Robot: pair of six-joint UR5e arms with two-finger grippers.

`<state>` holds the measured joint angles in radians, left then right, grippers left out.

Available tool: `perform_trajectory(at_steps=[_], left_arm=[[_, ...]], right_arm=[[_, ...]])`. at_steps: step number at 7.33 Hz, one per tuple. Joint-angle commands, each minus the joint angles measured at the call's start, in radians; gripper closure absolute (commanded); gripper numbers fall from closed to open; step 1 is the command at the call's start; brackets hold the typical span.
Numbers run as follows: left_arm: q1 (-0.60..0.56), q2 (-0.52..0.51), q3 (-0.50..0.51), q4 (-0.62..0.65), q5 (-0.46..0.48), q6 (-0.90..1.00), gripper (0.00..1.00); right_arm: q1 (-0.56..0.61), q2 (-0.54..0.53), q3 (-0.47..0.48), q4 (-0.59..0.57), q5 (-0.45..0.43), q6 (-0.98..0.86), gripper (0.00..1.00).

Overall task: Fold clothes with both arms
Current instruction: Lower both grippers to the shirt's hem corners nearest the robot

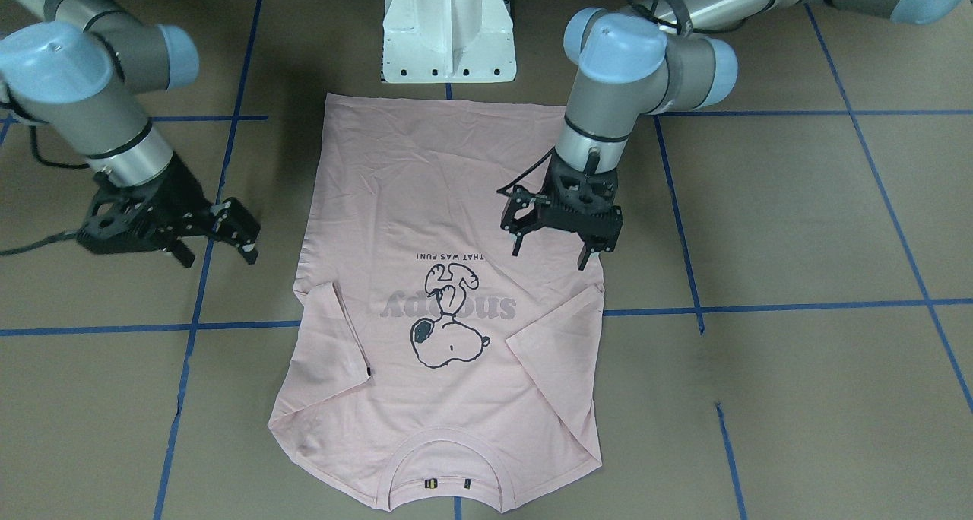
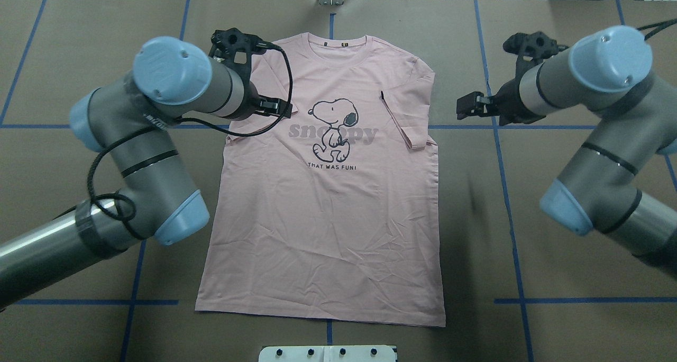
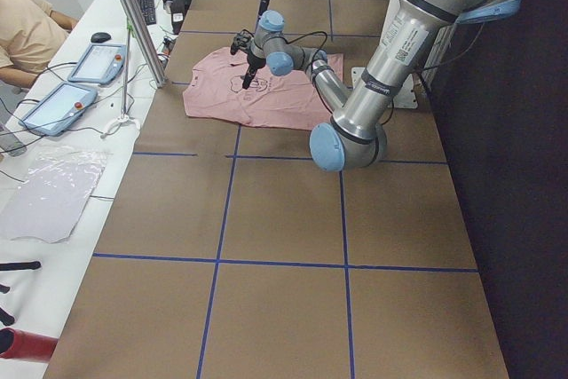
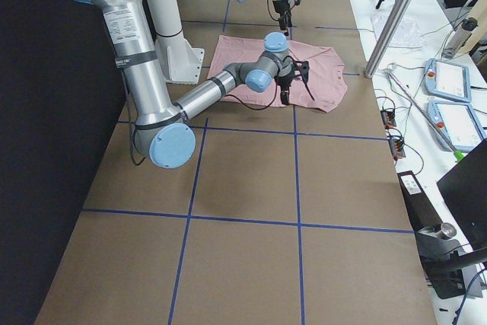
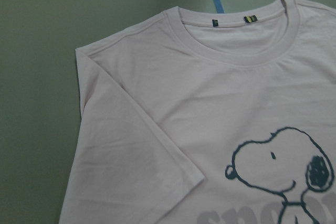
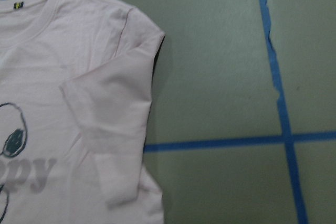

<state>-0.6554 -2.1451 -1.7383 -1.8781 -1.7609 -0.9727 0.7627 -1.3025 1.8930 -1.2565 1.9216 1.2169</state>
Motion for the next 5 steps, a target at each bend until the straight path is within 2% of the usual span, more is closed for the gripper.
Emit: perform_trajectory(at_steps=[1, 3, 4, 5], left_arm=[[0.09, 0.144, -0.191, -0.003, -0.003, -0.061, 0.0], [0.162, 0.268, -0.312, -0.006, 0.004, -0.127, 0.0], [0.216, 0.348, -0.36, -0.007, 0.011, -0.186, 0.0], [0.285, 0.396, -0.368, -0.009, 0.067, -0.269, 0.19]], right_arm=[[-0.286, -0.102, 0.312, -0.189, -0.224, 0.268, 0.0], [-0.539, -0.161, 0.371, -0.19, -0.428, 0.491, 0.05], [-0.618, -0.179, 0.371, -0.193, -0.49, 0.568, 0.11], [-0.656, -0.19, 0.371, -0.193, -0.524, 0.591, 0.12]])
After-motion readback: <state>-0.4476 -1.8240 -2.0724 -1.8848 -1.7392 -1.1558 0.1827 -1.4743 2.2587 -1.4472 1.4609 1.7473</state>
